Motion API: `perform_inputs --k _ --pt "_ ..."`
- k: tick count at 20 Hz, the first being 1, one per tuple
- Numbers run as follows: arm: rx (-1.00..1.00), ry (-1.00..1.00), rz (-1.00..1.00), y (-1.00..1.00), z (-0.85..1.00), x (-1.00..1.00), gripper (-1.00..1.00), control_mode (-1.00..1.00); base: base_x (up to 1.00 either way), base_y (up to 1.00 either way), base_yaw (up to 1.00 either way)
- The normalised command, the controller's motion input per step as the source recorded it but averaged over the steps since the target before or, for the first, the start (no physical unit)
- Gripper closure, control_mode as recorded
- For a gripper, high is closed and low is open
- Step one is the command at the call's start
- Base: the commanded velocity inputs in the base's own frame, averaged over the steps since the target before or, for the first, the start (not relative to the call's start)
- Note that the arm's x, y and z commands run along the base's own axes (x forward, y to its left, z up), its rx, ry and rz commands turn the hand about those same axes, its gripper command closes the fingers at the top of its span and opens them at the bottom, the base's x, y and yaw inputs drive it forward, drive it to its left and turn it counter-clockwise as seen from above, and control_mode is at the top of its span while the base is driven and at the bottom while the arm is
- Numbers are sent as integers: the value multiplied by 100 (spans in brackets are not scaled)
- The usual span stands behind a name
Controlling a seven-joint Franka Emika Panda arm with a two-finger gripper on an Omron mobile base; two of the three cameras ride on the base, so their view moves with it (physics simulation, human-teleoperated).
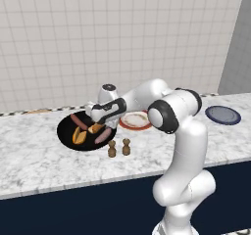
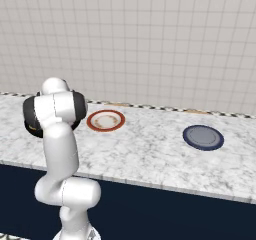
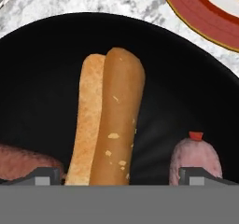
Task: Place one bun and one sausage from the bowl on each plate.
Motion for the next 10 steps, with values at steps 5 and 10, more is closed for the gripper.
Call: perform_inputs --k 5,10 --pt "0 3 1 1 -20 12 -100 -100 0 0 0" --pt "0 6 0 3 -23 19 -100 -100 0 0 0"
